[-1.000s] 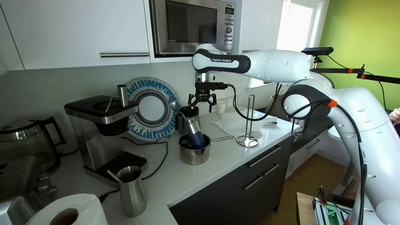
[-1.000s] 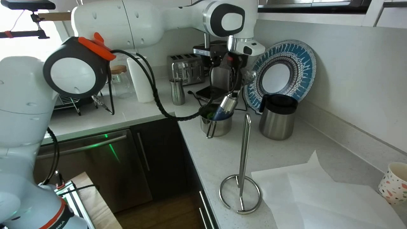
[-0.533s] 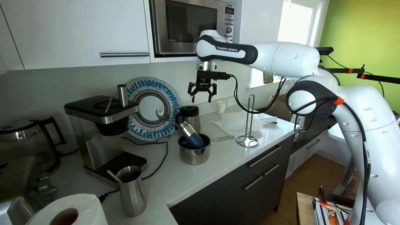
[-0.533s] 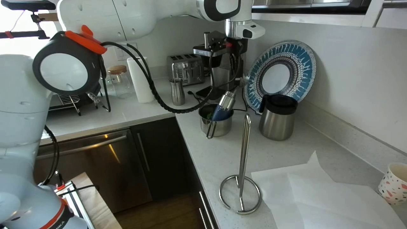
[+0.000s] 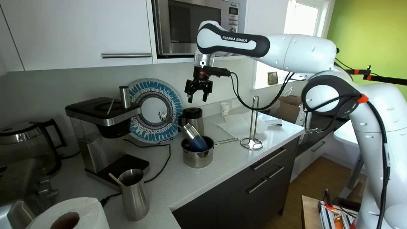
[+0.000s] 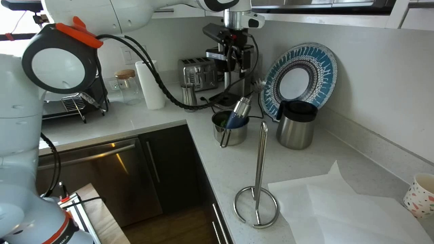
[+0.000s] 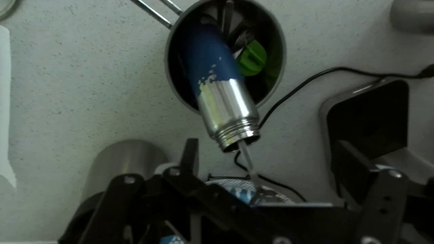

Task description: Put the silver bottle in the pot

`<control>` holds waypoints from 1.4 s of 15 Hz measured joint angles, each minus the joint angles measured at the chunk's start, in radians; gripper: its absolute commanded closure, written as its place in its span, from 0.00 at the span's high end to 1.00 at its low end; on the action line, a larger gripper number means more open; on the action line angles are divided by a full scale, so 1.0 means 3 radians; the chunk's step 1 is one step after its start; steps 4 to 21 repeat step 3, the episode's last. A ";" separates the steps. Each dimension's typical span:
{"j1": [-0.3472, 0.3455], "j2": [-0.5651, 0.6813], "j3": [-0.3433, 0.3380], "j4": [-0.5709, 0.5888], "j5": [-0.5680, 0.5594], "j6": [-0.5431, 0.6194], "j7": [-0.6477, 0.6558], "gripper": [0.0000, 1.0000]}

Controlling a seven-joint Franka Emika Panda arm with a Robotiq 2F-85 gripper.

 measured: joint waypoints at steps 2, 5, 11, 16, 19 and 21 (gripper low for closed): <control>0.0101 -0.0184 0.0123 -0.0189 0.0006 0.0000 -0.0175 1.00; 0.0163 -0.0287 0.0191 -0.0299 0.0006 -0.0001 -0.0247 1.00; 0.0163 -0.0287 0.0191 -0.0299 0.0006 -0.0001 -0.0247 1.00; 0.0163 -0.0287 0.0191 -0.0299 0.0006 -0.0001 -0.0247 1.00; 0.0163 -0.0287 0.0191 -0.0299 0.0006 -0.0001 -0.0247 1.00; 0.0163 -0.0287 0.0191 -0.0299 0.0006 -0.0001 -0.0247 1.00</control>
